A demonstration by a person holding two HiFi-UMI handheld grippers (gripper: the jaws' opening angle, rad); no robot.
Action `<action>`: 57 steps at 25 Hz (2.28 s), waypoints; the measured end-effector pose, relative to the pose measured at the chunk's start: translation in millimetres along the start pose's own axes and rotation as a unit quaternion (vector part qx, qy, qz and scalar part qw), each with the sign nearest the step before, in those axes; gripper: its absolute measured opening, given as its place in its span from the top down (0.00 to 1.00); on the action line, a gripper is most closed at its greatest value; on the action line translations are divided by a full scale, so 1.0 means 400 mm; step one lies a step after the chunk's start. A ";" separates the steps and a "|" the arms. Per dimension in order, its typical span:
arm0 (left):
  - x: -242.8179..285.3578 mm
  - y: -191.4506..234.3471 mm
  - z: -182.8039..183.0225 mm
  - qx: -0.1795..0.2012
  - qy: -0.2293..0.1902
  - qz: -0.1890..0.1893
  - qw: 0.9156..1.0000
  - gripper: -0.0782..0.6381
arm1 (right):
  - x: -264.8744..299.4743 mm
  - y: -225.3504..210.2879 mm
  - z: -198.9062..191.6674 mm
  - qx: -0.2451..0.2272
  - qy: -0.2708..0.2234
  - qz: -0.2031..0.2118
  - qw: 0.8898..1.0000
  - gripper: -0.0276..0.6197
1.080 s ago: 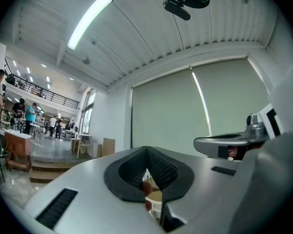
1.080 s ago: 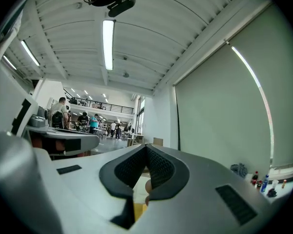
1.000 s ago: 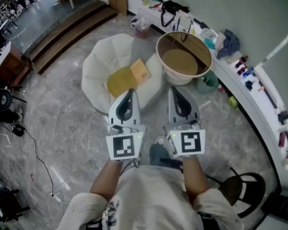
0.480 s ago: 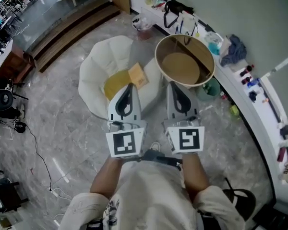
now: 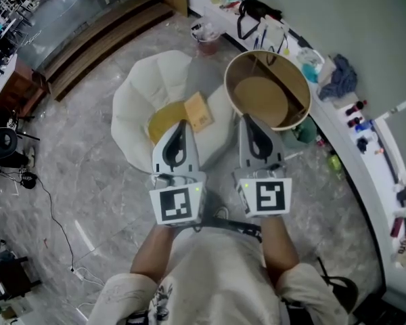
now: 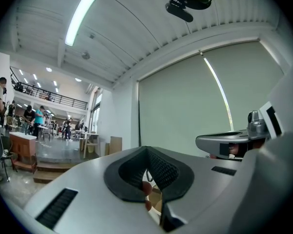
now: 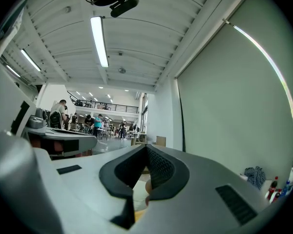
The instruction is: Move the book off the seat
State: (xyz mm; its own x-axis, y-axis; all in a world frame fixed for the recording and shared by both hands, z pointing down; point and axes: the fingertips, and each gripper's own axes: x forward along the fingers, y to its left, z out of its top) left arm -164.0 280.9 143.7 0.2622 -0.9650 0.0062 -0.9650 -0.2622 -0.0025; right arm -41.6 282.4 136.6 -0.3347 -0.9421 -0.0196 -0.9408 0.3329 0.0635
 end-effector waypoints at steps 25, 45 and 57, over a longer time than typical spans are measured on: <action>0.419 0.428 -0.143 -0.043 0.037 0.003 0.998 0.89 | 0.589 0.124 -0.110 -0.066 0.074 0.004 0.995 0.95; 0.701 0.452 -0.728 -0.077 0.152 0.054 0.984 0.89 | 0.855 0.058 -0.710 -0.069 0.202 0.075 0.974 0.95; 0.740 0.466 -1.237 -0.125 0.249 0.096 0.956 0.89 | 0.920 0.049 -1.222 -0.092 0.295 0.111 0.944 0.95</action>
State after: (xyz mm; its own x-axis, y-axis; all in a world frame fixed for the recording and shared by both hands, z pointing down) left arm -268.3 -51.0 640.0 0.1065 -0.8572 0.5039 -0.9823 -0.0120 0.1871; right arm -157.1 -77.2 618.2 -0.3836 -0.7257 0.5711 -0.8073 0.5638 0.1741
